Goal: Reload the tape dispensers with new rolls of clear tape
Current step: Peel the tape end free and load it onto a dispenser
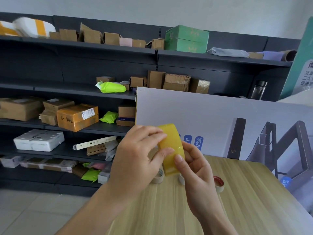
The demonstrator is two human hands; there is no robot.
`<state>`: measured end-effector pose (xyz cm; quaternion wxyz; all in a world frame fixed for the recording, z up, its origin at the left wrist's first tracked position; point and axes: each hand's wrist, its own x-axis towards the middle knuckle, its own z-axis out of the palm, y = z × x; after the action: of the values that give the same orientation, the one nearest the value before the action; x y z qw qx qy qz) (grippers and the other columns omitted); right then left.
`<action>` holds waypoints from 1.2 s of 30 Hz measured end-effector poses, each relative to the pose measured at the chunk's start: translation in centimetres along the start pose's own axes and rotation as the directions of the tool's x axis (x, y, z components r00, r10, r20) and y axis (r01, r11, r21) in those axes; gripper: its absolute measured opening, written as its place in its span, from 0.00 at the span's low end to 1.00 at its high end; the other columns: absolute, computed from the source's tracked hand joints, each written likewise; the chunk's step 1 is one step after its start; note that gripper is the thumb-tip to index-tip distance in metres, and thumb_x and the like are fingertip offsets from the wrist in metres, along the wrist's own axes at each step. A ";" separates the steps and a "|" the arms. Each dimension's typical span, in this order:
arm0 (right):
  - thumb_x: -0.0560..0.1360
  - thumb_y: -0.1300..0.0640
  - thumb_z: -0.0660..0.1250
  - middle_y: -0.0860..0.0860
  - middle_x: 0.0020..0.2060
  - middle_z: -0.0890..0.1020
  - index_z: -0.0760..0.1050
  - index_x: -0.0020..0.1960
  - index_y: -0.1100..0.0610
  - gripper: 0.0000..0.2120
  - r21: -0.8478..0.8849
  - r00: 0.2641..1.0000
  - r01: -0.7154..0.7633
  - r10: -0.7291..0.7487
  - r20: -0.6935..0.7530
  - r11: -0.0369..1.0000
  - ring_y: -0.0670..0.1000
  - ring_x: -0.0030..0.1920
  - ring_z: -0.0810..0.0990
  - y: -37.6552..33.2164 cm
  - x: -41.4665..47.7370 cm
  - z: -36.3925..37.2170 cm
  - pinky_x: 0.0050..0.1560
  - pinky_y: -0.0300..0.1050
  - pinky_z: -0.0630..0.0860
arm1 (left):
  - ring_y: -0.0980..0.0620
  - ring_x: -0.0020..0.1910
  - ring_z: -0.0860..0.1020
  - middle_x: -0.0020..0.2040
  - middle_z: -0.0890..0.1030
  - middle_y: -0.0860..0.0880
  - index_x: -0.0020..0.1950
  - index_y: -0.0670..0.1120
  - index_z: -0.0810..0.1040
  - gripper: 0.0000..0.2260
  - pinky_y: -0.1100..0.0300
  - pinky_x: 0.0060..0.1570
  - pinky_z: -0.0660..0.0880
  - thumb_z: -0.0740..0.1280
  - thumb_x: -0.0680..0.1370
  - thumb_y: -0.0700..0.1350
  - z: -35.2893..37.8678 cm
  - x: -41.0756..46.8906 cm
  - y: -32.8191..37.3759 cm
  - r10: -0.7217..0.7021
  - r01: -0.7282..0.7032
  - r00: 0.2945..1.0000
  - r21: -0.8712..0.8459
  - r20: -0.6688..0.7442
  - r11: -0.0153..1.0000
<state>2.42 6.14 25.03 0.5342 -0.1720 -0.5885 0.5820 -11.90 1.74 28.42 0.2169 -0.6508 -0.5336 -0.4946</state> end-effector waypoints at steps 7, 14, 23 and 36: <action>0.71 0.56 0.69 0.52 0.48 0.85 0.81 0.55 0.49 0.13 0.001 1.000 0.006 -0.006 -0.003 1.000 0.50 0.48 0.83 -0.1 0.1 -0.6 0.46 0.39 0.78 | 0.65 0.63 0.67 0.66 0.71 0.63 0.71 0.57 0.69 0.39 0.64 0.61 0.65 0.65 0.62 0.70 -1.0 2.8 -0.7 -0.352 0.435 0.823 -0.097 0.446 0.895; 0.62 0.50 0.75 0.53 0.51 0.85 0.81 0.55 0.47 0.20 0.023 0.998 -0.019 0.018 0.061 1.000 0.51 0.52 0.83 -0.4 0.2 -1.0 0.48 0.41 0.78 | 0.60 0.66 0.70 0.68 0.70 0.62 0.71 0.61 0.66 0.43 0.53 0.65 0.71 0.68 0.58 0.71 -1.7 3.8 -1.3 -0.257 0.404 0.820 -0.199 0.512 0.893; 0.62 0.44 0.75 0.58 0.52 0.84 0.82 0.56 0.54 0.25 0.067 0.994 -0.072 0.066 0.085 0.995 0.59 0.54 0.81 -1.4 0.8 -0.8 0.55 0.55 0.76 | 0.63 0.71 0.63 0.71 0.69 0.60 0.68 0.56 0.70 0.35 0.69 0.69 0.60 0.71 0.64 0.64 -1.1 1.5 0.4 0.045 0.006 0.944 -0.154 0.326 0.988; 0.67 0.48 0.67 0.59 0.49 0.85 0.83 0.53 0.52 0.17 -0.040 1.000 0.001 -0.001 -0.008 0.999 0.59 0.53 0.83 -0.9 0.2 -0.8 0.53 0.52 0.79 | 0.64 0.71 0.64 0.72 0.68 0.59 0.72 0.52 0.68 0.34 0.62 0.69 0.65 0.64 0.71 0.66 -0.4 1.1 0.3 -0.004 0.054 0.957 -0.164 0.290 0.985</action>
<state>3.38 6.51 25.68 0.5333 -0.1848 -0.5979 0.5692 -11.87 1.79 29.60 0.0730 -0.7241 -0.5249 -0.4414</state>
